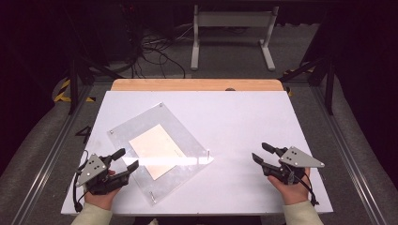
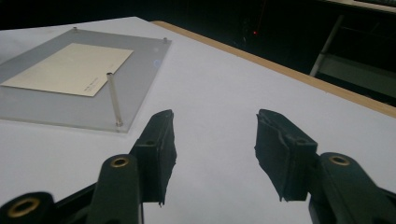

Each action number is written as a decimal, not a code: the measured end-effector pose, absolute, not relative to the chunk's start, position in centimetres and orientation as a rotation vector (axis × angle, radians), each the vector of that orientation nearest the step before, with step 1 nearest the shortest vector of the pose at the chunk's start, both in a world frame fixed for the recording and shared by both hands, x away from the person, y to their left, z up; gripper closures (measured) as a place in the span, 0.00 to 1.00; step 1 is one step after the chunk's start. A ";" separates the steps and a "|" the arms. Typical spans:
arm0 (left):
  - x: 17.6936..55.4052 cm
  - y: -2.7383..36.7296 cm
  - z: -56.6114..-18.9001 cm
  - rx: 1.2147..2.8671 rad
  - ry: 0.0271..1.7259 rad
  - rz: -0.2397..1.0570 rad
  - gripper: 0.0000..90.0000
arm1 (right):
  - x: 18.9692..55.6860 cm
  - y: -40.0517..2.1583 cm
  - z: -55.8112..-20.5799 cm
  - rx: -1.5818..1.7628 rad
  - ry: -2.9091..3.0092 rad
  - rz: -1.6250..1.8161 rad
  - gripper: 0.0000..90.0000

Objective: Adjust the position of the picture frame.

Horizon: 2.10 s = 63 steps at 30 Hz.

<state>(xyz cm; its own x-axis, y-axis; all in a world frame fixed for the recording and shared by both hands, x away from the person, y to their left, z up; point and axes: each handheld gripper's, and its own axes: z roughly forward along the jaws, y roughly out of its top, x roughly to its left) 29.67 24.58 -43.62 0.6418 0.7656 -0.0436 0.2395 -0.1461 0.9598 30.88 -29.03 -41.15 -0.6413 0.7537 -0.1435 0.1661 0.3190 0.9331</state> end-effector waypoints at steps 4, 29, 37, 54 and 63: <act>29.5 24.6 -43.6 1.702 0.824 0.559 0.37 | 30.8 -28.3 -40.6 0.800 2.047 1.318 0.51; 26.8 25.0 -43.2 1.755 0.761 0.454 0.35 | 35.2 -17.5 -40.8 0.715 2.279 1.355 0.59; 25.5 23.1 -43.3 1.865 0.611 0.376 0.33 | 36.1 -16.5 -42.0 0.718 2.325 1.330 0.60; 26.4 20.0 -45.3 2.066 0.517 0.195 0.45 | 37.4 -15.7 -43.5 0.740 2.389 1.319 0.64; 26.8 19.0 -46.2 2.174 0.495 0.140 0.83 | 38.2 -15.2 -44.5 0.734 2.456 1.301 0.82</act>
